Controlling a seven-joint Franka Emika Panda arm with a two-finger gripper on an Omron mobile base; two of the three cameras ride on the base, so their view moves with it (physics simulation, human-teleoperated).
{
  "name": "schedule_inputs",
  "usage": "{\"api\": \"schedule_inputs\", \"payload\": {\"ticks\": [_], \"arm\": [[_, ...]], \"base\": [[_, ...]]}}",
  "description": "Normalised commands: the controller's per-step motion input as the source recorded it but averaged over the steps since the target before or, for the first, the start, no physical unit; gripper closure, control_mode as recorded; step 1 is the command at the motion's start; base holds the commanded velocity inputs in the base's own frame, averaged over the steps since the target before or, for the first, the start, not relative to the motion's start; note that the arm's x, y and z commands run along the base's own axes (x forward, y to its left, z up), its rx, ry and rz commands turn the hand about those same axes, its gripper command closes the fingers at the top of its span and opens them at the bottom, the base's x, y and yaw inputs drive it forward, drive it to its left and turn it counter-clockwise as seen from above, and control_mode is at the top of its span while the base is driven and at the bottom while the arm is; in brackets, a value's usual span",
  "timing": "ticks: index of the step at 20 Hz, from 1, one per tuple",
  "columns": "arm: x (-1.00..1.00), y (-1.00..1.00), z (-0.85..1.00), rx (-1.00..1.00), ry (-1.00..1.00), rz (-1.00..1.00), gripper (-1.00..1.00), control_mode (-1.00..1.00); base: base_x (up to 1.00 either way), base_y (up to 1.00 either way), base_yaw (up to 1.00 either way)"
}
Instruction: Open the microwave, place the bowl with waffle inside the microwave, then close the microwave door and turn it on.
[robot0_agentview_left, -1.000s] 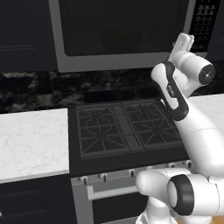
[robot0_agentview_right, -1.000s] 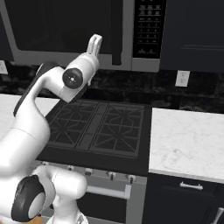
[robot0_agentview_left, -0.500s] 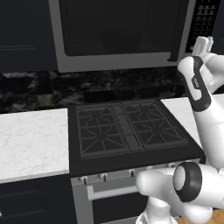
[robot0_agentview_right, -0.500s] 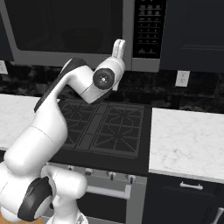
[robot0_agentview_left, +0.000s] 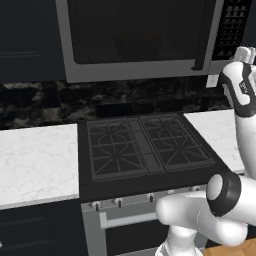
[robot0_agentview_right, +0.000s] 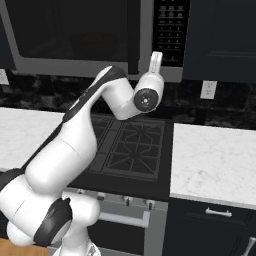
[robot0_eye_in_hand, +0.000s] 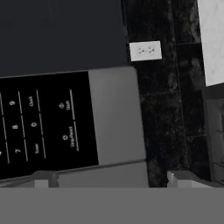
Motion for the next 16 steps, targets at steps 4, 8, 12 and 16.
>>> {"api": "schedule_inputs", "payload": {"ticks": [4,8,12,16], "arm": [[-0.29,-0.41,0.42,0.05,-0.11,0.00,-1.00,-1.00],[-0.02,-0.25,0.24,0.05,0.00,0.00,-1.00,-1.00],[0.05,-0.20,0.07,0.08,0.00,0.04,-1.00,-1.00],[0.10,-0.04,0.01,0.06,0.01,0.10,-1.00,-1.00]], "base": [[0.00,0.00,0.00],[0.00,0.00,0.00],[0.00,0.00,0.00],[0.00,0.00,0.00]]}}
